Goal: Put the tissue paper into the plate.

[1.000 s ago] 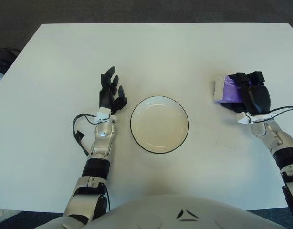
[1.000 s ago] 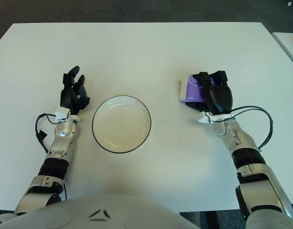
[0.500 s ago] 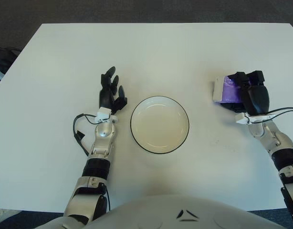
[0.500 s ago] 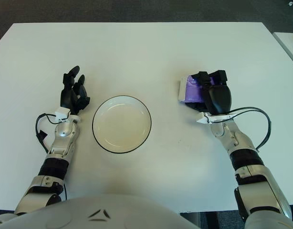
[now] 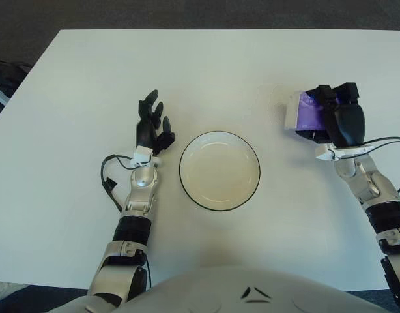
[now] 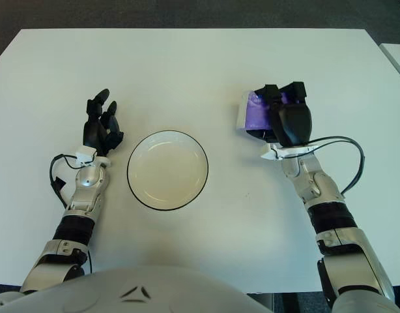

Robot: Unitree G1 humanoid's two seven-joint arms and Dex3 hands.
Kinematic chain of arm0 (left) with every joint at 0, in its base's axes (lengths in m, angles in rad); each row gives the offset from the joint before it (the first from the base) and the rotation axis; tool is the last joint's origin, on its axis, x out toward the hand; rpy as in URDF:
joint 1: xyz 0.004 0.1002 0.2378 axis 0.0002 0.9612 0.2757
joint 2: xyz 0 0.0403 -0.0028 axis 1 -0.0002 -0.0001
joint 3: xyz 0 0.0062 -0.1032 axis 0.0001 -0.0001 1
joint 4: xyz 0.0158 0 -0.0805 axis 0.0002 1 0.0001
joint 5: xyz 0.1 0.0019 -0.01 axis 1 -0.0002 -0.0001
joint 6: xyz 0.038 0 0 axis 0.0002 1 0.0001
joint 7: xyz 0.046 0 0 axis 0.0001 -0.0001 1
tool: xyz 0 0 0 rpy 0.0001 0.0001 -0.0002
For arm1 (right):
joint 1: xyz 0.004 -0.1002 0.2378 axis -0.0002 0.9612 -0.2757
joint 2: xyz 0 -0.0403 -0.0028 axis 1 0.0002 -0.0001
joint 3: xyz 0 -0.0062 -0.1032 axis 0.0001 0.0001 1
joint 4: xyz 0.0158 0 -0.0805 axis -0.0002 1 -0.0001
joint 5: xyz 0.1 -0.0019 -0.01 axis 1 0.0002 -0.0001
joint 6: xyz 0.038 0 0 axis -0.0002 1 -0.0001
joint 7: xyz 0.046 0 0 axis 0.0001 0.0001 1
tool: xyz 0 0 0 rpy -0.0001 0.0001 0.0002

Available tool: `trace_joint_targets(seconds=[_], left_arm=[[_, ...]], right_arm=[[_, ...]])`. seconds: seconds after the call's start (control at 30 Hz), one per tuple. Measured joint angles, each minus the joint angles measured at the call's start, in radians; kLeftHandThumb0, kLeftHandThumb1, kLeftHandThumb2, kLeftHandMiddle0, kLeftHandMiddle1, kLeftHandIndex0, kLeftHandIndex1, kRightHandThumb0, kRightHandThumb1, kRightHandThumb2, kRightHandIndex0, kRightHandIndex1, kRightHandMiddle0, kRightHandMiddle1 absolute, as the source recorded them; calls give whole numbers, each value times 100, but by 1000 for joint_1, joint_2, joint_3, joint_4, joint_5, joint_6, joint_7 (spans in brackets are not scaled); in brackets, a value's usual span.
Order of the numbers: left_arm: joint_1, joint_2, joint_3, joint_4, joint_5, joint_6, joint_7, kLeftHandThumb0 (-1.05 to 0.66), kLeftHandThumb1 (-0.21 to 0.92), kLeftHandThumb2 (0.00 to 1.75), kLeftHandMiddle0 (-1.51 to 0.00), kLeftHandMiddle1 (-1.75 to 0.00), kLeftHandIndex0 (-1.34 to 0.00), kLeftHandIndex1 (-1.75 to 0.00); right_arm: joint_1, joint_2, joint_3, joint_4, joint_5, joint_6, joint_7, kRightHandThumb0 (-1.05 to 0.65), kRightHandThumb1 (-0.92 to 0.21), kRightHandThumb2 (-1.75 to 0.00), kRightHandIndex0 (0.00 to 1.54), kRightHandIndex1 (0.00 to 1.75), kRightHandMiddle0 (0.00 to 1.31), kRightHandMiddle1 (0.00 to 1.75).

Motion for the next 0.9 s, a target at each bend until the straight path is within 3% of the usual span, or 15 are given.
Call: trace_joint_targets(seconds=[0.2,0.47,0.63,0.9], left_arm=[[0,1,0,3,0,0,0,-67,92,77,-45,-1,0,-74],[0,2,0,5,1,0,0,-67,92,77,-45,-1,0,-75],[0,2,-1,3,1,0,0,-67,92,78,-45,-1,0,-75],[0,2,-4,-1,2,2,1,-67,92,78,-44,-1,0,-74]], right_arm=[[-20,41,-36,-138,8,11,40,-19,-44,-111,126,175,101,175],[-20,110,-34,-176,3,7,56,-18,-45,-111,125,175,101,175],[-36,119,-34,-177,8,-29,83,-18,-44,-112,124,175,101,175],[-80,128,-34,-193,167,-65,260,-15,-38,-118,122,175,101,175]])
